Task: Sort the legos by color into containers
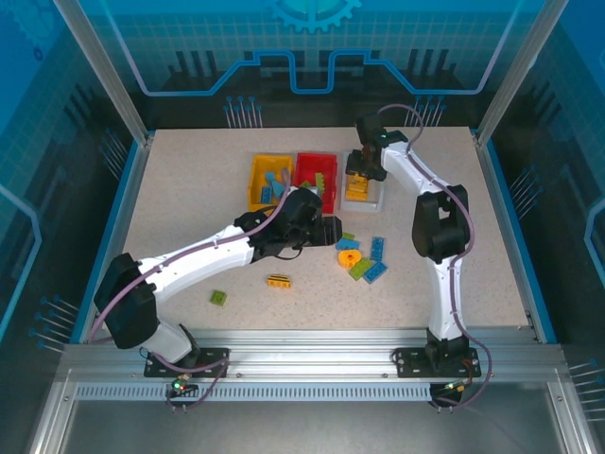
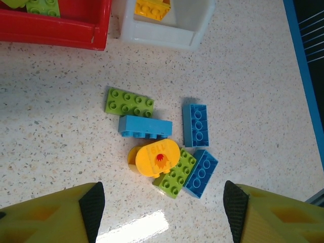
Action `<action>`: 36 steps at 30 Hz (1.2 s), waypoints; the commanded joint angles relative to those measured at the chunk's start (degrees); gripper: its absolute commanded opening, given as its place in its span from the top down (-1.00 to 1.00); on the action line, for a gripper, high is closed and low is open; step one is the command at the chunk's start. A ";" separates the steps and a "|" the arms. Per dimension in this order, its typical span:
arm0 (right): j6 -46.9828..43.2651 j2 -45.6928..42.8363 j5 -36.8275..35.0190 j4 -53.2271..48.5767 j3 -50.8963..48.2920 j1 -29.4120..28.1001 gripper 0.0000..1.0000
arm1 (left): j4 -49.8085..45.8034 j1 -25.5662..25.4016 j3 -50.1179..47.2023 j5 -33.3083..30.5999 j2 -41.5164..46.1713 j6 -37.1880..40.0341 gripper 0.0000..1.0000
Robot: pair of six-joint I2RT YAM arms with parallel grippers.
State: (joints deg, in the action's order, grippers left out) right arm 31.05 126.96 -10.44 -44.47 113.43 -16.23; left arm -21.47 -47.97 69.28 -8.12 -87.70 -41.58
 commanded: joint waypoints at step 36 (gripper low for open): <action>6.99 -102.73 3.27 -12.98 -58.91 -1.53 -0.41 | -19.63 -7.85 52.89 -9.58 -52.27 10.58 -0.45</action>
State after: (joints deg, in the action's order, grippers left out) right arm 37.50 23.97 -8.32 -55.35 54.65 -18.22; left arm -38.39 -55.13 119.72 -16.03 -138.78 -31.40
